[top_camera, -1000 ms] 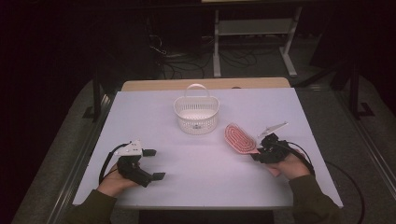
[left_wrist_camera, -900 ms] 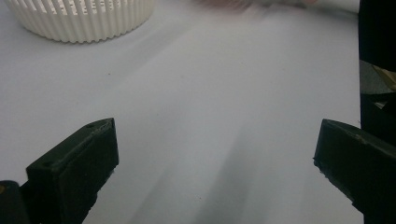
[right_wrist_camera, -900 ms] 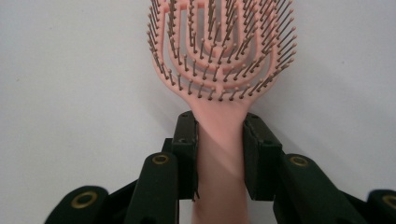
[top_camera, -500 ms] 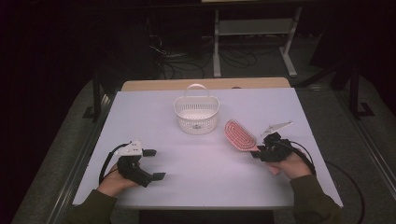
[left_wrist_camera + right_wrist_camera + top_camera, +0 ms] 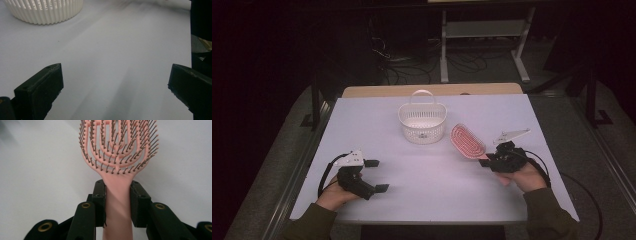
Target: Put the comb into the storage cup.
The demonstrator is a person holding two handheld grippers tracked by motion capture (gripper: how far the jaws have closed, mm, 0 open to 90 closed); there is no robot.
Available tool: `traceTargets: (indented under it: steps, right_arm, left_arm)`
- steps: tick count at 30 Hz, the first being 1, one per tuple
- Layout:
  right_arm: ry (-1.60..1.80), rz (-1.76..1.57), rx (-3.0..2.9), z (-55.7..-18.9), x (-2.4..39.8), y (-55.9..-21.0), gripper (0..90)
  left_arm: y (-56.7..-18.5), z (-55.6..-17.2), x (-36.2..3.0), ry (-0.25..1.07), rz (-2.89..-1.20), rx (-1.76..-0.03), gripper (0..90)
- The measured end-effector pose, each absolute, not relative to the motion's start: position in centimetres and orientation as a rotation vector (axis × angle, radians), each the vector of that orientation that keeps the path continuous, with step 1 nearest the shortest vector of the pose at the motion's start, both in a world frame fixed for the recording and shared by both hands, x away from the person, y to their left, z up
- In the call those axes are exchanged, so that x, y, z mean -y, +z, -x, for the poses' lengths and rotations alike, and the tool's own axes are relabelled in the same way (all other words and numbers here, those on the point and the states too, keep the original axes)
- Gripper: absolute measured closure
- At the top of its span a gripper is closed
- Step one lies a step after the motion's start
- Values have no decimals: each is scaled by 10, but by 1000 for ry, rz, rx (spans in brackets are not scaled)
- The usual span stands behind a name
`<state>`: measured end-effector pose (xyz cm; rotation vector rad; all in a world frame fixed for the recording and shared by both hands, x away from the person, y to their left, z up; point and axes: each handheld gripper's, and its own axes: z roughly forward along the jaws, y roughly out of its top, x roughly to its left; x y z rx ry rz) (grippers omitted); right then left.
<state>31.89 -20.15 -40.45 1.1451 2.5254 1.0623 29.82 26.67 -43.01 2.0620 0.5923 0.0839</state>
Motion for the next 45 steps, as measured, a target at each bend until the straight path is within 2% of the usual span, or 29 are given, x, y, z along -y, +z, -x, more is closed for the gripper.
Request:
traceTargets:
  steps: [45]
  right_arm:
    - [1219,-933,-2564,-307,167,-385,688]
  left_arm:
    - [-431,-297,-265,95,-2065,-591,0]
